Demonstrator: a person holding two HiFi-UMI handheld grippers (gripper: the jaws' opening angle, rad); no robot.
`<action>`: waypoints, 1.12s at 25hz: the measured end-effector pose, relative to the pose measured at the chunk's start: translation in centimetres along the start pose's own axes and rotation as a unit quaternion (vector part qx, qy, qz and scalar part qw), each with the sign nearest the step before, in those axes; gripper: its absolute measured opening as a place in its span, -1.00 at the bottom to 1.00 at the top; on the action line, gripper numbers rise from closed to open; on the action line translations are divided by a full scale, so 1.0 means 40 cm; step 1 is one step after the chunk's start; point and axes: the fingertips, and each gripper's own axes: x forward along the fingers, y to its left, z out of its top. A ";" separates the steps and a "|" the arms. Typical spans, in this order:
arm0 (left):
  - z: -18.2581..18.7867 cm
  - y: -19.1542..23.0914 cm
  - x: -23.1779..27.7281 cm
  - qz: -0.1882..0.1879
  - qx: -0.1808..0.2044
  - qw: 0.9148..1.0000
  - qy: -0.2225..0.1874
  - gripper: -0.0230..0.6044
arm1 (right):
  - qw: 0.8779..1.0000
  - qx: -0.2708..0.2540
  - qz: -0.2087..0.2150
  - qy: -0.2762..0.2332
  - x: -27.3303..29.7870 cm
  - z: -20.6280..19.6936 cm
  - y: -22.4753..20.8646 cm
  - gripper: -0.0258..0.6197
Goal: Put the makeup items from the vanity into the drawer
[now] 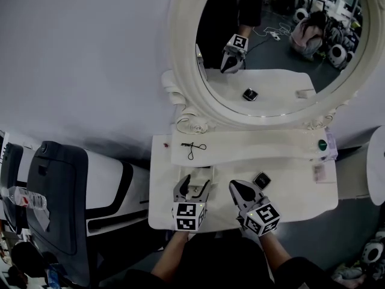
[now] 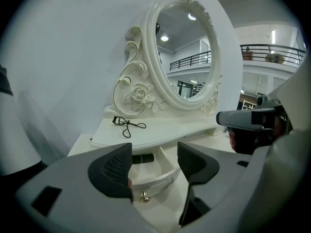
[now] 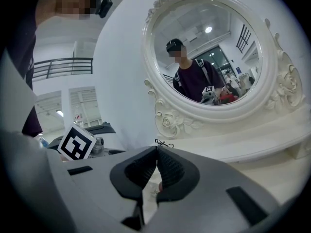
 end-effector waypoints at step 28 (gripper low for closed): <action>0.113 -0.317 -0.047 -0.134 0.070 0.986 -0.076 -0.88 | 0.991 0.015 -0.117 -0.060 -0.270 0.010 -0.093 -0.85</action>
